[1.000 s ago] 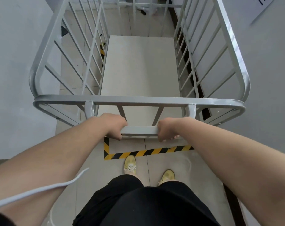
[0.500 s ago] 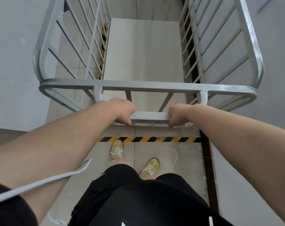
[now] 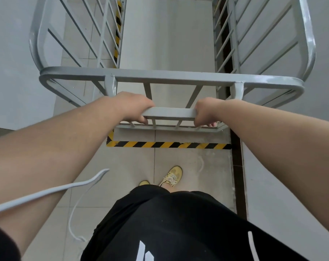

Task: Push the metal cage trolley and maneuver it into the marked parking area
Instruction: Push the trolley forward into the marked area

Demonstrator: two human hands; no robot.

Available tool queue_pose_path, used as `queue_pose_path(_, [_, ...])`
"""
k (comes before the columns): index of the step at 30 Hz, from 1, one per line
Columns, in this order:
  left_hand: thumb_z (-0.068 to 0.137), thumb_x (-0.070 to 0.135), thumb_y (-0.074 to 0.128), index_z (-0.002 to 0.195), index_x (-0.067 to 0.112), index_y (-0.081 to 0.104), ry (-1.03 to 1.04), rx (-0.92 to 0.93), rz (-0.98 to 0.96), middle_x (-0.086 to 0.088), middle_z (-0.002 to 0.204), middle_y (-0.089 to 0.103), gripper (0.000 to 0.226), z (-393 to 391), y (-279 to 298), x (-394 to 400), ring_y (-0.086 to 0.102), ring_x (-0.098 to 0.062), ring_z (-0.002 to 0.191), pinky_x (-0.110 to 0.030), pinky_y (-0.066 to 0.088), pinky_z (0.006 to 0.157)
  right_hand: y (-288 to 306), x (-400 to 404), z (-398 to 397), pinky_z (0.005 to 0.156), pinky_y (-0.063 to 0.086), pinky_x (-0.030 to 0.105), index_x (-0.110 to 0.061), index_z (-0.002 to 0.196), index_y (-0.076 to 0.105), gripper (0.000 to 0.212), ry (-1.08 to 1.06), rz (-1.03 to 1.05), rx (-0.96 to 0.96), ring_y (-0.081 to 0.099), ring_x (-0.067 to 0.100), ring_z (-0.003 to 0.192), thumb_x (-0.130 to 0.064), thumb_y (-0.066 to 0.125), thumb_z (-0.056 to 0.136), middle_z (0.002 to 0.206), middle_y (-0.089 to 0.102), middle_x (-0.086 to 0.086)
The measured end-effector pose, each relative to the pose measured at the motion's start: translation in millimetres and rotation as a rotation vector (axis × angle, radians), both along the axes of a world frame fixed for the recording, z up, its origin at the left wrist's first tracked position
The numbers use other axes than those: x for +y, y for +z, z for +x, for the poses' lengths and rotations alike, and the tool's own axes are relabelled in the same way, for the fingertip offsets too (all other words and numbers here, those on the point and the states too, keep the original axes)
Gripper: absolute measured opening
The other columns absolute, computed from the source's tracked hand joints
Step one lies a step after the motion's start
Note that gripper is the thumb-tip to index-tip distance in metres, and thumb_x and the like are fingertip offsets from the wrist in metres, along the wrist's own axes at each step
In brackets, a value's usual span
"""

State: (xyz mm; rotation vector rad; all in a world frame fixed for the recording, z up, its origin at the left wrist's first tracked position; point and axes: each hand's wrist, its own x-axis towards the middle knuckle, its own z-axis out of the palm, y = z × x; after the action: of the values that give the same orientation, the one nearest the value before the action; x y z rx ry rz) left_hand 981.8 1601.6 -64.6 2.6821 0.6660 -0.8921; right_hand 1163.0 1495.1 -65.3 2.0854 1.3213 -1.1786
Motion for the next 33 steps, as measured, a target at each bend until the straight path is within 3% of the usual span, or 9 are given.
queue_pose_path(6, [0.09, 0.036, 0.058, 0.111, 0.018, 0.055, 0.011, -0.033, -0.051, 0.005, 0.092, 0.05, 0.028, -10, 2, 4, 0.048, -0.018, 0.083, -0.031, 0.04, 0.065, 0, 3, -7, 0.054, 0.047, 0.025, -0.007, 0.078, 0.055, 0.009, 0.024, -0.012, -0.043, 0.055, 0.02, 0.056, -0.012, 0.057, 0.085, 0.064, 0.059, 0.009])
queue_pose_path(20, [0.094, 0.037, 0.051, 0.109, 0.018, 0.052, 0.011, -0.081, 0.068, -0.004, 0.103, 0.064, 0.024, -28, -3, -3, 0.06, -0.025, 0.094, -0.03, 0.039, 0.063, 5, 1, -25, 0.063, 0.051, 0.03, -0.014, 0.071, 0.052, 0.013, 0.002, 0.024, -0.096, 0.058, 0.02, 0.061, -0.016, 0.056, 0.083, 0.068, 0.059, 0.006])
queue_pose_path(23, [0.094, 0.036, 0.05, 0.112, 0.017, 0.051, 0.025, -0.105, 0.079, -0.005, 0.105, 0.063, 0.026, -31, -4, -6, 0.06, -0.027, 0.096, -0.033, 0.043, 0.067, 5, 0, -28, 0.066, 0.052, 0.031, -0.013, 0.084, 0.055, 0.006, 0.004, 0.049, -0.141, 0.059, 0.02, 0.067, -0.019, 0.057, 0.084, 0.073, 0.059, 0.004])
queue_pose_path(28, [0.093, 0.034, 0.052, 0.12, 0.018, 0.048, 0.127, -0.187, 0.024, -0.006, 0.112, 0.061, 0.032, -42, 1, -13, 0.059, -0.028, 0.1, -0.039, 0.049, 0.077, 11, -8, -37, 0.071, 0.051, 0.032, -0.016, 0.102, 0.058, 0.02, 0.049, 0.147, -0.229, 0.061, 0.023, 0.085, -0.022, 0.062, 0.084, 0.089, 0.06, 0.003])
queue_pose_path(33, [0.092, 0.028, 0.055, 0.139, 0.022, 0.034, 0.171, -0.25, 0.03, -0.006, 0.128, 0.058, 0.052, -57, 17, -21, 0.056, -0.029, 0.112, -0.042, 0.049, 0.084, 17, -26, -47, 0.076, 0.049, 0.034, -0.015, 0.114, 0.054, 0.033, -0.004, 0.286, -0.247, 0.054, 0.022, 0.088, -0.021, 0.065, 0.083, 0.096, 0.054, 0.003])
